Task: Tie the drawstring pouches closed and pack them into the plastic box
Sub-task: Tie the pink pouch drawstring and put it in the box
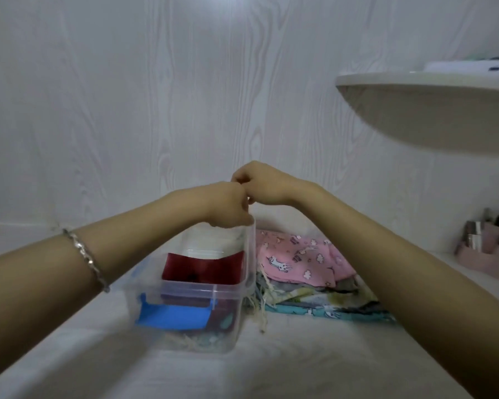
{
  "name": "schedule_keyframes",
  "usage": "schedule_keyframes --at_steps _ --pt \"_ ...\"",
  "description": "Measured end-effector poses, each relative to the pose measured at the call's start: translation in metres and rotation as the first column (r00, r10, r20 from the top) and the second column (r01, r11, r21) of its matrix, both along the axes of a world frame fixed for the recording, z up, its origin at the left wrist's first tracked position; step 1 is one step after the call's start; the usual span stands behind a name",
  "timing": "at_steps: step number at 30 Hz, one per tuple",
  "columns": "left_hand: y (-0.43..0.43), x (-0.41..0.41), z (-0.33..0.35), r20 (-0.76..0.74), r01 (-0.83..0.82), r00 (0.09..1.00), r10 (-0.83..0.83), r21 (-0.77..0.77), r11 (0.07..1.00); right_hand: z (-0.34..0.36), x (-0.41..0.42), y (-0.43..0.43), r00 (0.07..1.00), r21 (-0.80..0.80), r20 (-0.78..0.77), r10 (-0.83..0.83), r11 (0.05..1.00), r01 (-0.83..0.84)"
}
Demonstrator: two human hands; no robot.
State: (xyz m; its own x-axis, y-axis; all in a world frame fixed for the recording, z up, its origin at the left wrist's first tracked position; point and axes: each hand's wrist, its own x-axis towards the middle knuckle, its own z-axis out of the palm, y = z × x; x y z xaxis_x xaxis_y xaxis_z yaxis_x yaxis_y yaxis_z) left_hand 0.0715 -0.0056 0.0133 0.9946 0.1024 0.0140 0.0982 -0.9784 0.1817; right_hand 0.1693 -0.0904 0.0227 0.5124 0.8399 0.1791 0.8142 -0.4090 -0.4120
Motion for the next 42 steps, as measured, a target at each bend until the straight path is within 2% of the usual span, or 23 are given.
schedule_keyframes --at_steps 3,6,11,14,18,22,25,29,33,37,42 --pt "-0.041 0.009 0.003 0.133 0.071 0.988 -0.073 0.019 0.997 -0.002 0.012 -0.050 0.997 0.068 -0.033 -0.073 0.995 0.075" --pt "-0.085 0.024 -0.017 0.102 0.100 0.989 -0.109 0.090 0.991 -0.029 0.028 -0.097 0.984 0.015 -0.082 -0.155 0.987 0.157" --pt "-0.126 0.053 -0.078 -0.046 -0.035 0.998 0.048 0.262 0.964 -0.096 0.052 -0.163 0.923 -0.048 -0.250 -0.293 0.956 0.290" --pt "-0.130 0.073 -0.115 -0.097 -0.107 0.985 0.145 0.325 0.940 -0.123 0.054 -0.196 0.894 -0.023 -0.319 -0.314 0.946 0.324" --pt "-0.136 0.082 -0.141 -0.065 -0.237 0.951 0.301 0.471 0.850 -0.144 0.052 -0.223 0.863 0.033 -0.398 -0.311 0.935 0.352" --pt "-0.132 0.090 -0.149 -0.024 -0.268 0.945 0.326 0.512 0.816 -0.152 0.050 -0.235 0.865 0.112 -0.426 -0.265 0.933 0.341" --pt "-0.128 0.091 -0.144 0.057 -0.294 0.952 0.302 0.453 0.842 -0.153 0.045 -0.235 0.871 0.152 -0.425 -0.245 0.930 0.335" --pt "-0.127 0.093 -0.128 0.275 -0.374 0.919 0.281 0.390 0.841 -0.151 0.032 -0.222 0.892 0.223 -0.389 -0.231 0.916 0.334" --pt "-0.123 0.094 -0.117 0.323 -0.333 0.913 0.250 0.236 0.913 -0.153 0.025 -0.201 0.906 0.252 -0.336 -0.257 0.902 0.350" --pt "-0.120 0.092 -0.120 0.355 -0.294 0.909 0.219 0.173 0.940 -0.158 0.029 -0.174 0.920 0.314 -0.212 -0.330 0.868 0.384" --pt "-0.116 0.090 -0.134 0.477 -0.248 0.865 0.157 0.134 0.959 -0.157 0.036 -0.133 0.929 0.246 -0.070 -0.362 0.897 0.368"
